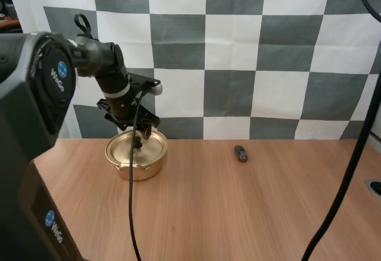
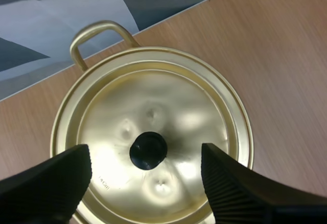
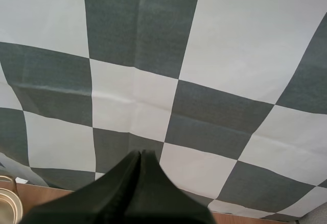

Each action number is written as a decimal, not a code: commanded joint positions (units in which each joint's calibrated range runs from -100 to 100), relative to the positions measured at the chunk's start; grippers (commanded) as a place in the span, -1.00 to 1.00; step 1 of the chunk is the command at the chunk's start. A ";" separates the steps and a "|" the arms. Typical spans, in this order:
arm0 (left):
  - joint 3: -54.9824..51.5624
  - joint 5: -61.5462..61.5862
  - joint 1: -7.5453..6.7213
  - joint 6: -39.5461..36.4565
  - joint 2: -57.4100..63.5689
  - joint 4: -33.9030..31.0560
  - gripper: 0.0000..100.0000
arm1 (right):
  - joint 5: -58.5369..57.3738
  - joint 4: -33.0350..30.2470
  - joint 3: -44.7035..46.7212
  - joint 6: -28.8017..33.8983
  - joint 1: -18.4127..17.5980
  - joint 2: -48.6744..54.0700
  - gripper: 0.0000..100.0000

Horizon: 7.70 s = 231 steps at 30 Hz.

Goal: Open the pot, put the car inside, and close it

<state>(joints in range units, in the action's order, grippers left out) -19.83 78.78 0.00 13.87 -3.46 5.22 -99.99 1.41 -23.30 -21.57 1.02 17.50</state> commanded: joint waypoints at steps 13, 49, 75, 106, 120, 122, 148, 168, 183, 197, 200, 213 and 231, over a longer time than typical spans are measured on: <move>0.03 -3.50 0.02 0.01 -3.02 0.02 1.00 | -0.01 0.04 -0.06 -0.01 0.03 0.00 -1.00; 0.03 -6.55 0.02 -1.71 -6.11 0.10 -0.50 | -0.01 0.04 -0.06 -0.01 0.03 0.65 -1.00; 1.24 -5.98 0.02 -2.20 -2.17 0.10 -1.00 | -0.01 0.04 1.93 -0.01 0.03 0.42 -1.00; 19.77 21.22 0.02 -6.74 46.85 6.85 -1.00 | 2.38 0.91 16.04 -4.51 0.03 -17.42 -1.00; 19.77 21.22 0.46 -6.65 50.86 6.25 -1.00 | -0.01 8.91 16.04 -4.87 0.03 -35.79 -1.00; 19.77 21.22 0.46 -6.65 50.86 6.25 -1.00 | -0.01 9.03 16.04 -4.87 0.03 -35.93 -1.00; 19.77 21.22 0.45 -5.92 50.86 6.47 -1.00 | -0.01 9.47 16.04 -7.14 -0.48 -35.91 1.00; 19.77 21.22 0.45 -5.33 50.86 6.11 -1.00 | -0.01 9.01 20.00 -13.84 0.04 -41.67 0.99; 19.77 21.22 0.45 -5.33 50.86 5.13 -1.00 | -0.01 5.32 21.29 -13.84 1.26 -46.79 -0.10; 19.77 21.22 0.45 -5.33 50.86 5.13 -1.00 | 0.44 5.32 21.29 -12.17 1.26 -46.79 1.00; 19.64 21.22 0.45 -5.33 50.86 5.20 -1.00 | 2.15 5.32 21.29 -12.17 1.26 -46.79 1.00; 19.64 21.22 0.45 -5.33 50.86 4.71 -1.00 | 9.91 6.01 21.29 -12.38 1.26 -46.79 1.00; 19.64 21.22 0.45 -5.33 50.86 4.50 -1.00 | 9.58 5.86 21.37 -14.61 1.26 -52.15 1.00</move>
<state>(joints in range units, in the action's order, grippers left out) -0.08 99.99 0.45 8.51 47.43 9.90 -90.62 7.36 -2.03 -36.18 2.23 -34.55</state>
